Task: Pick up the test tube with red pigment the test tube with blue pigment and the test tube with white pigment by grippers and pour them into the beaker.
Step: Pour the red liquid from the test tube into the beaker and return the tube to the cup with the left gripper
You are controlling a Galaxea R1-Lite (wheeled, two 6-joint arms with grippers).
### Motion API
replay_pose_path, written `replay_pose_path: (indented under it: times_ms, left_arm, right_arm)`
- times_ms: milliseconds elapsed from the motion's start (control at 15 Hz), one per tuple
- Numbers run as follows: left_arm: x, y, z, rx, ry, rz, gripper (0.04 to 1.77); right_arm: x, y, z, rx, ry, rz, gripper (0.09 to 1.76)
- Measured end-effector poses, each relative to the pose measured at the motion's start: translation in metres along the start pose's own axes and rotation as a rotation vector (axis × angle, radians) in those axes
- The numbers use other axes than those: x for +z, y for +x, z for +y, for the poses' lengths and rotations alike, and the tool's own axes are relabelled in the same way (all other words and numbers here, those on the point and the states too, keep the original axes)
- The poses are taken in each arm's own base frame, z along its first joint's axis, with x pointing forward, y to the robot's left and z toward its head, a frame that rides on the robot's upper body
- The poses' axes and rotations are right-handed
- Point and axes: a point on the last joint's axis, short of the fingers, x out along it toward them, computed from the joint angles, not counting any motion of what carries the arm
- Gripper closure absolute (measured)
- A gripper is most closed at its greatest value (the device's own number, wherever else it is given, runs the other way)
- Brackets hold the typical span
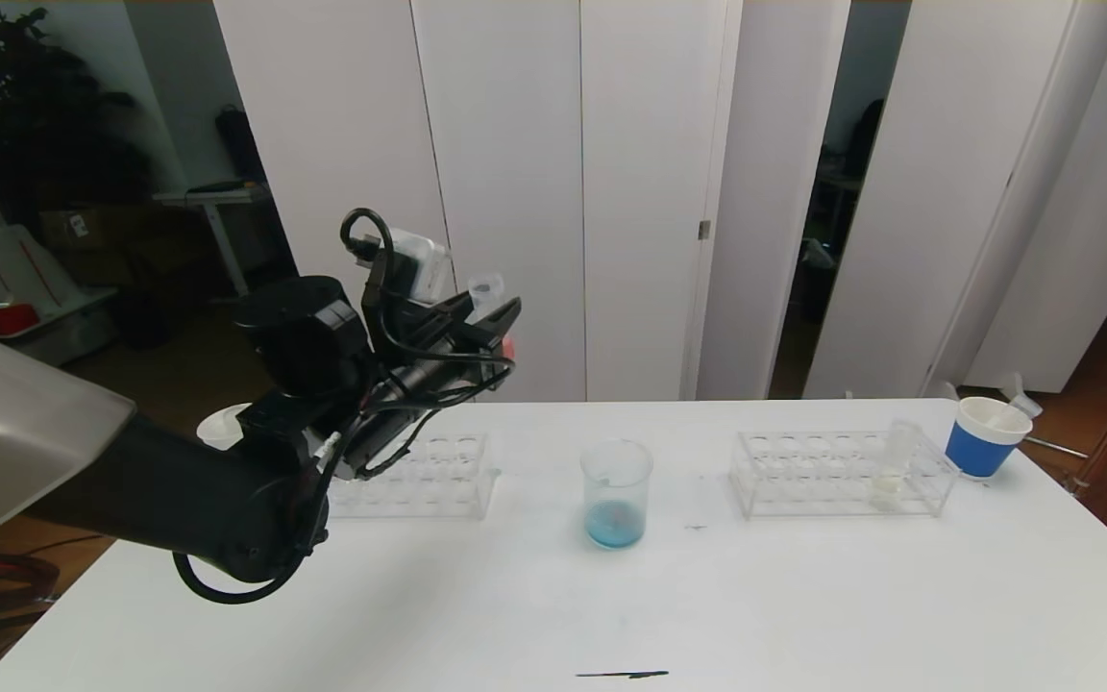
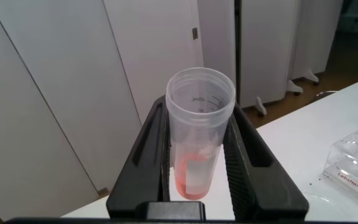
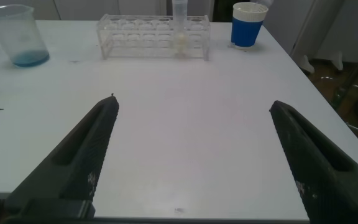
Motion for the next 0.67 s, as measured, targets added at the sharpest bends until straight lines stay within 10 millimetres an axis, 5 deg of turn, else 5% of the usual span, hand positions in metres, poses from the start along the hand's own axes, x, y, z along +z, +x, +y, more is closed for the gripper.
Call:
replay_pose_path:
  times_ms: [200,667]
  left_arm:
    - [-0.001,0.017,-0.002,-0.131,0.035,-0.05,1.22]
    - [-0.048,0.049,-0.027,-0.227,0.455,-0.171,1.22]
  right_arm:
    - [0.0,0.0,0.0,0.0,0.0,0.0,0.1]
    - [0.0,0.0,0.0,0.001,0.0,0.0,0.1]
